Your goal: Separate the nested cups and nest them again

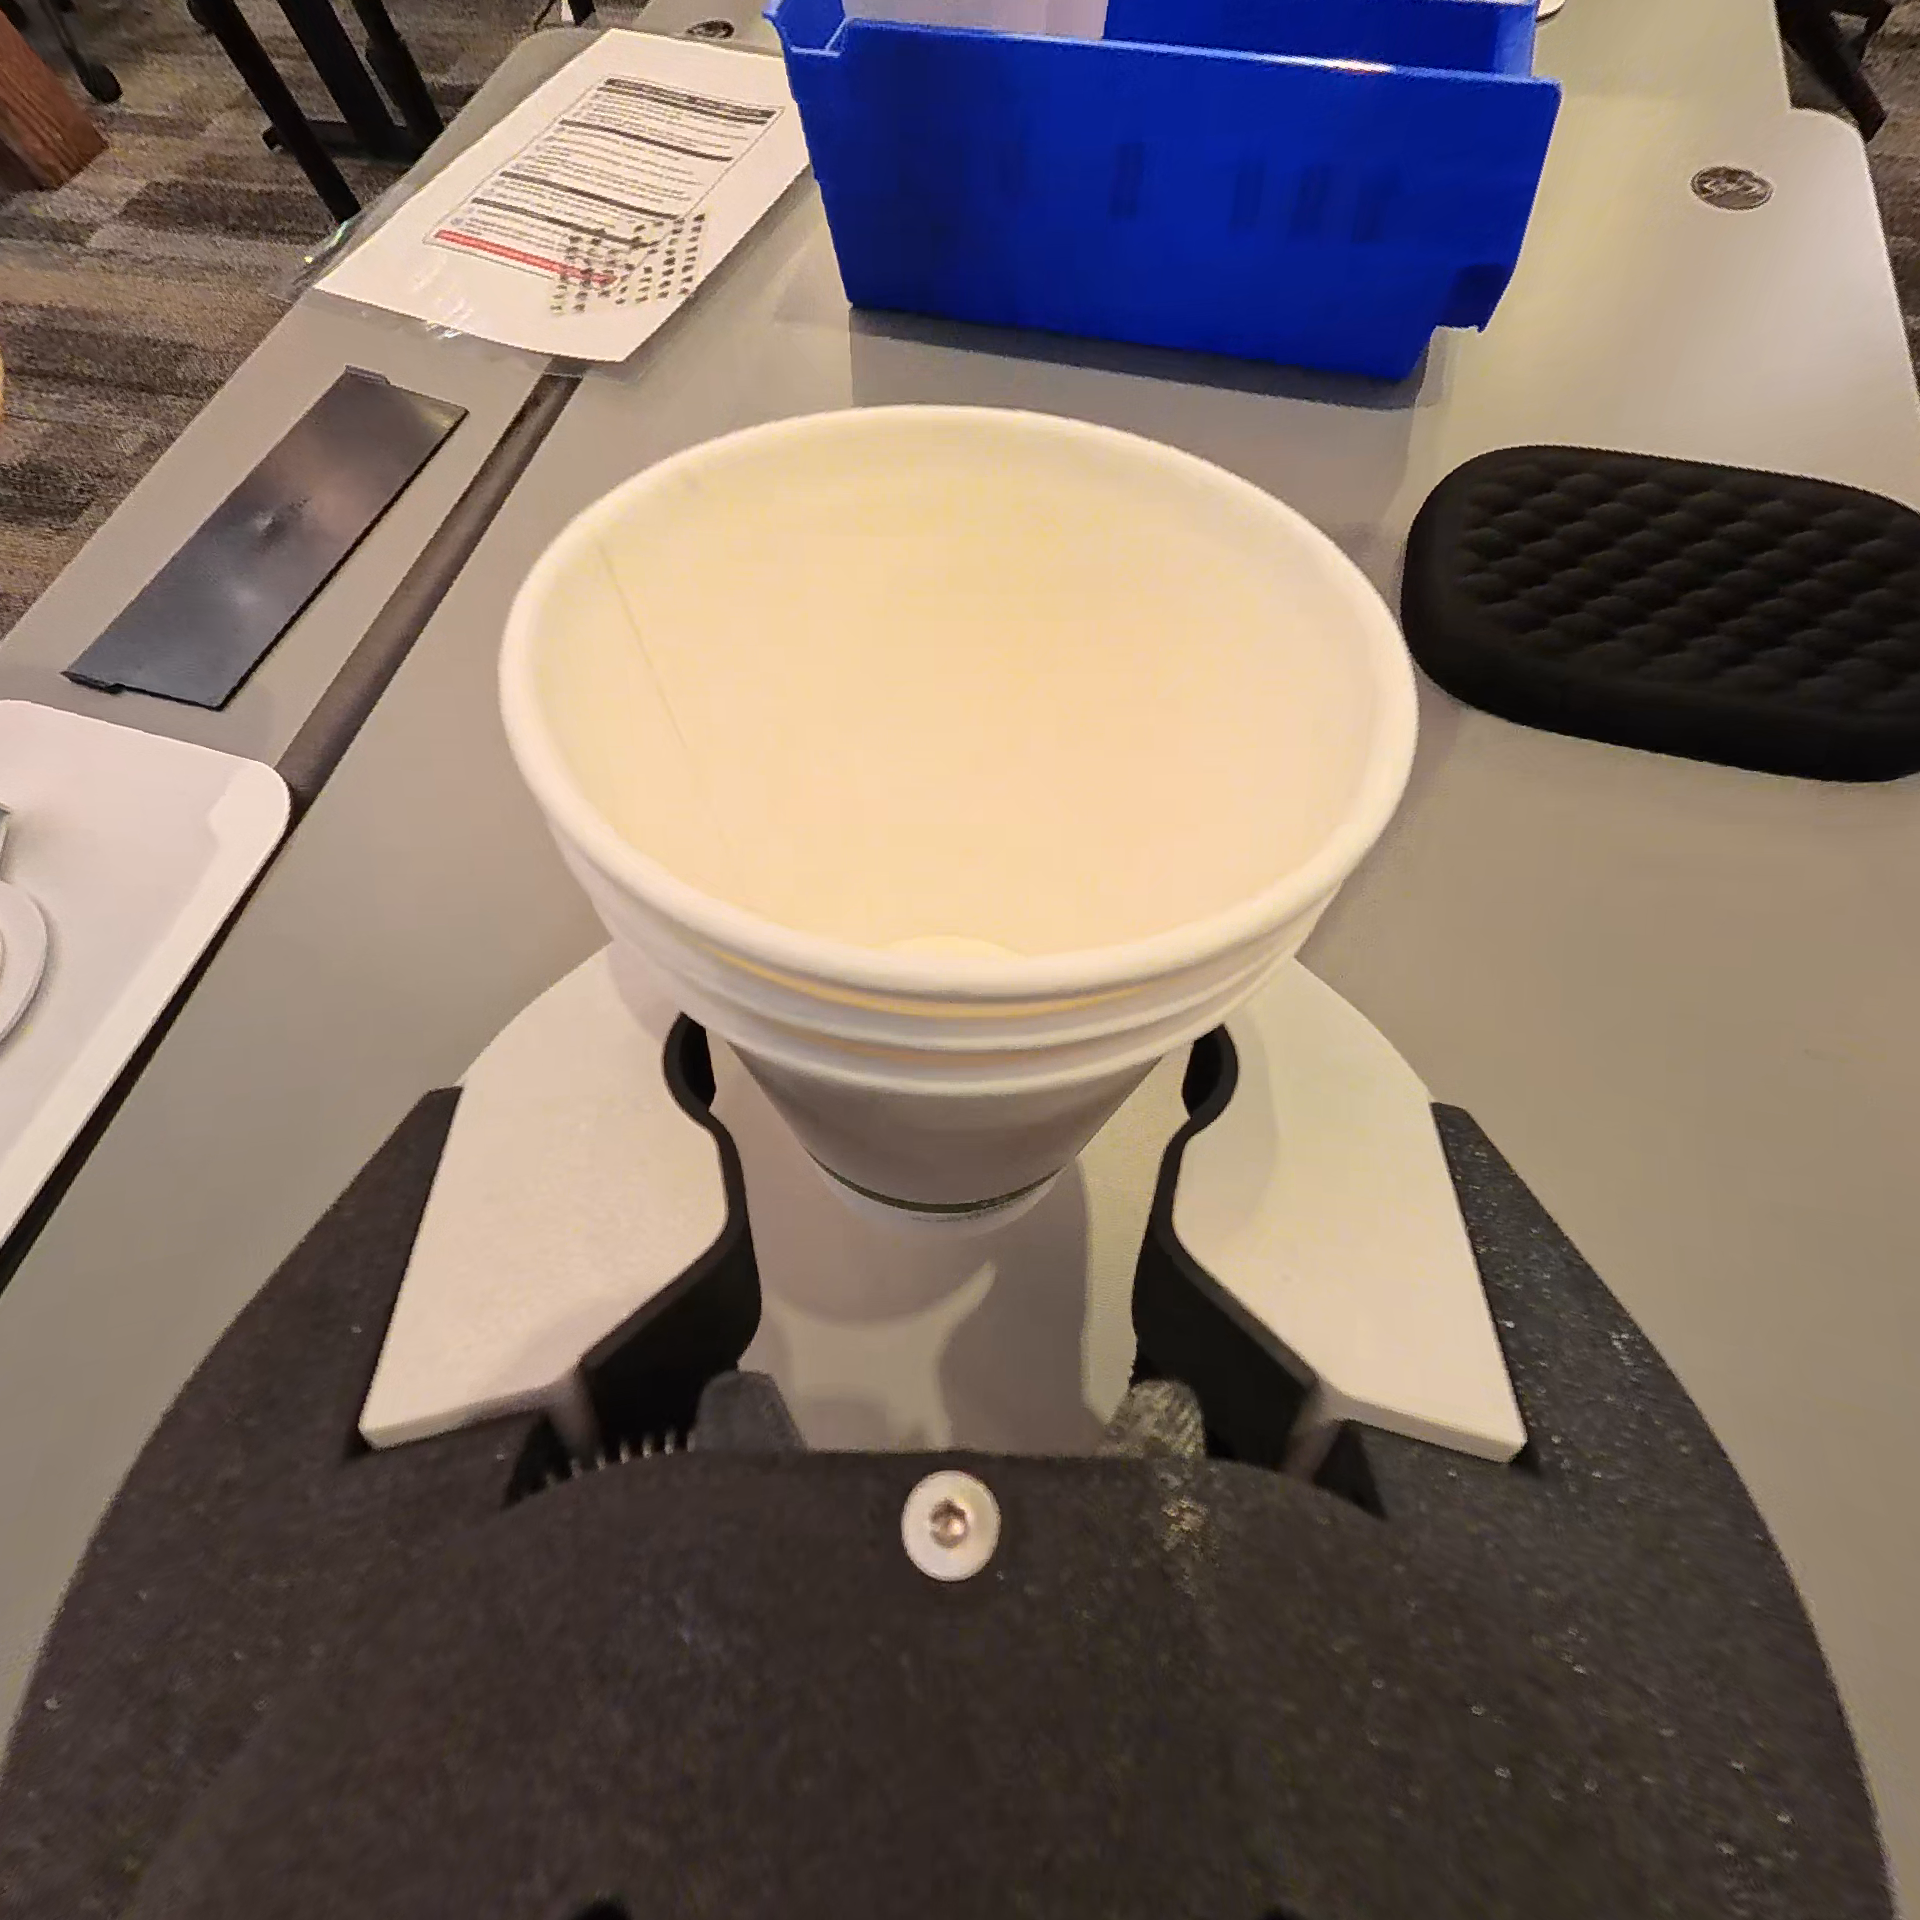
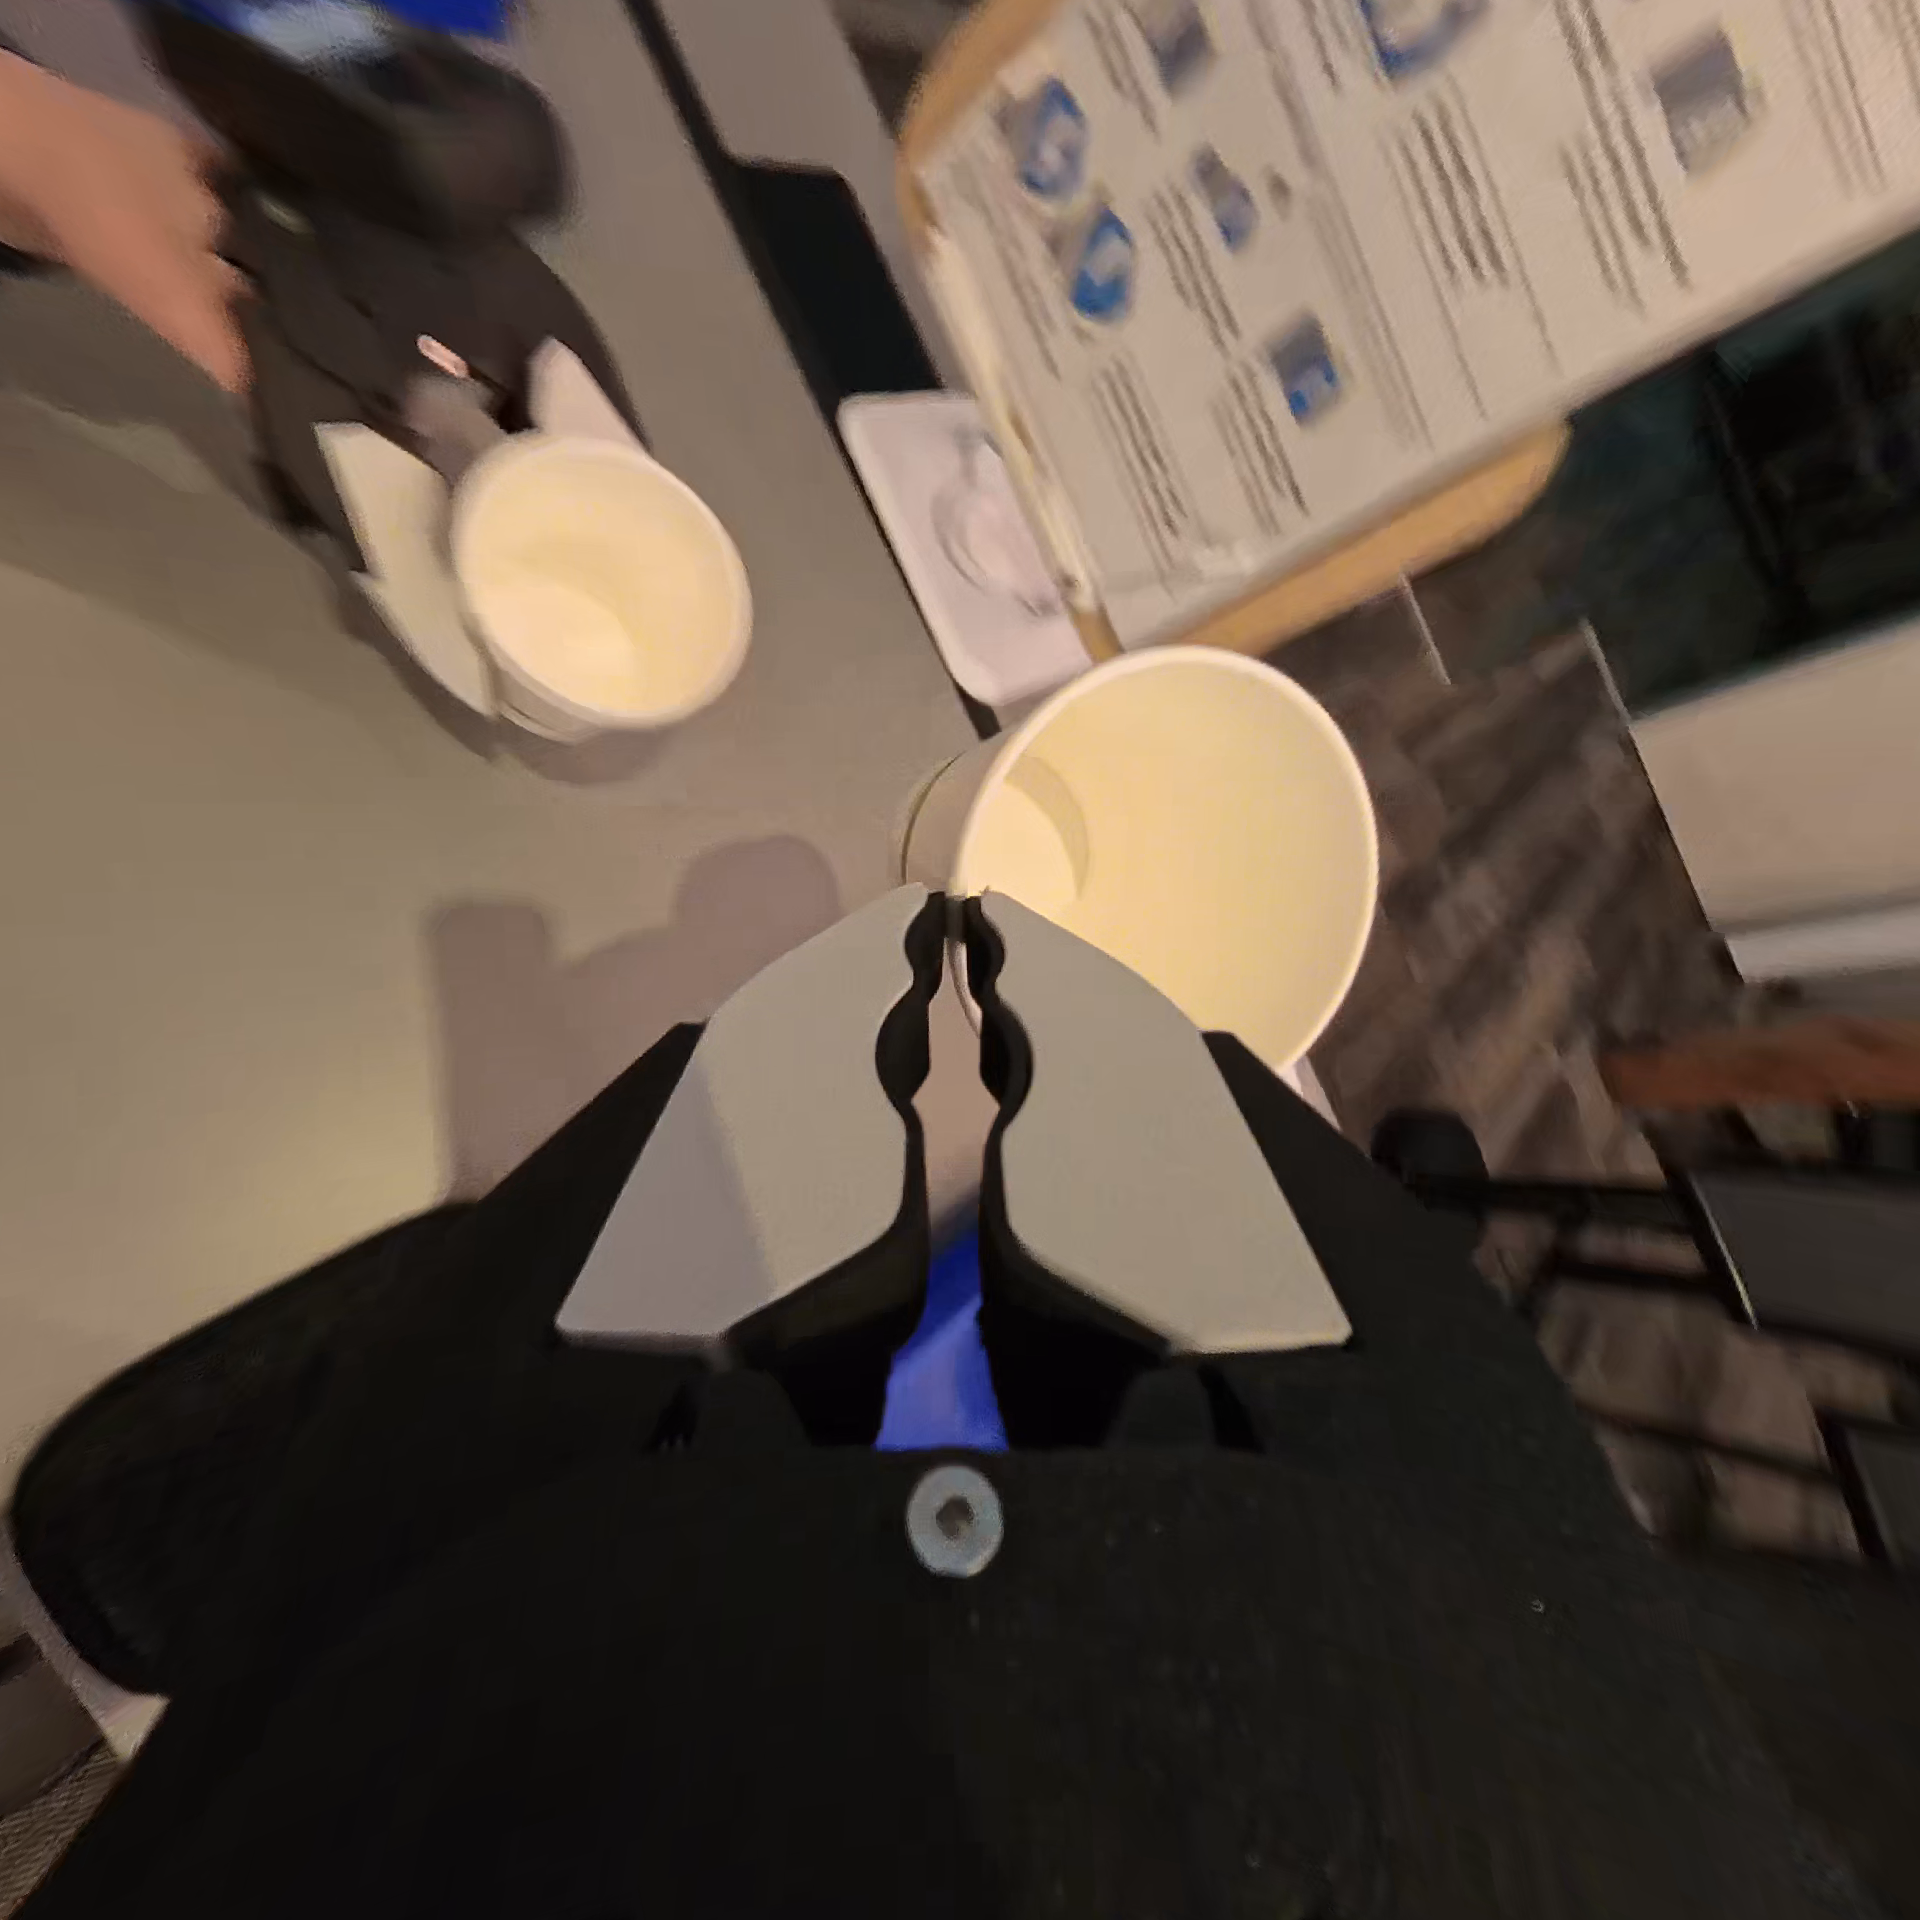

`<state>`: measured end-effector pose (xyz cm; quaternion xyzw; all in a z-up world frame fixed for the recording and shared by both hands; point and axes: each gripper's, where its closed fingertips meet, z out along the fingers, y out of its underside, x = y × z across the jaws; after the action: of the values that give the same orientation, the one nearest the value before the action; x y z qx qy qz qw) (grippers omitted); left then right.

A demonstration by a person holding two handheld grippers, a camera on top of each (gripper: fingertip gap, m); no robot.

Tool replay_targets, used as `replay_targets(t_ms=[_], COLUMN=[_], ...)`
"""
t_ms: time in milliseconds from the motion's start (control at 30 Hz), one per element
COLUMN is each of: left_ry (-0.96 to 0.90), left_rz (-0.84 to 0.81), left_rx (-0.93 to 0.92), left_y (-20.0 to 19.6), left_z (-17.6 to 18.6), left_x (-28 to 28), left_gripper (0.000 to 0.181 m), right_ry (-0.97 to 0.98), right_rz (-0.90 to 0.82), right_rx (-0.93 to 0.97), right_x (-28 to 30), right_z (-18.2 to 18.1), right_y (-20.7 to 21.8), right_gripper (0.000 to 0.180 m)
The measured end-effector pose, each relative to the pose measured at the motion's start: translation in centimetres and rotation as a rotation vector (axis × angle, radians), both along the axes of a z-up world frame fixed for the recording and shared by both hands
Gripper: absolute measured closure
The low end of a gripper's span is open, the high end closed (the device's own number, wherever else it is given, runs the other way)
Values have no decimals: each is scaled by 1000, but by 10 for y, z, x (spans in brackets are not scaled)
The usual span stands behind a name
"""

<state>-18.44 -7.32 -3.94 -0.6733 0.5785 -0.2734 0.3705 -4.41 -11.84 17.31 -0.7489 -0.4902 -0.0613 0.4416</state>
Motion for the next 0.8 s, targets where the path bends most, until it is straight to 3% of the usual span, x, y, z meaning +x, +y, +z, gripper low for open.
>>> replay_targets(t_ms=[167, 333, 567, 800], left_ry=[11, 28, 38, 44], left_rz=[0, -1, -4, -4], left_rx=[6, 5, 3, 0], left_y=[0, 0, 0, 1], left_z=[-2, -7, -11, -14], left_x=[1, 1, 3, 2], left_gripper=[91, 91, 91, 91], right_ry=[-21, -66, -77, -77], right_rz=[-342, -579, -618, -579], right_rx=[-23, -149, -335, -410], right_x=[121, 208, 230, 220], right_z=[-23, -83, -168, -212], right_y=[5, -1, -3, 6], right_gripper=[177, 176, 176, 176])
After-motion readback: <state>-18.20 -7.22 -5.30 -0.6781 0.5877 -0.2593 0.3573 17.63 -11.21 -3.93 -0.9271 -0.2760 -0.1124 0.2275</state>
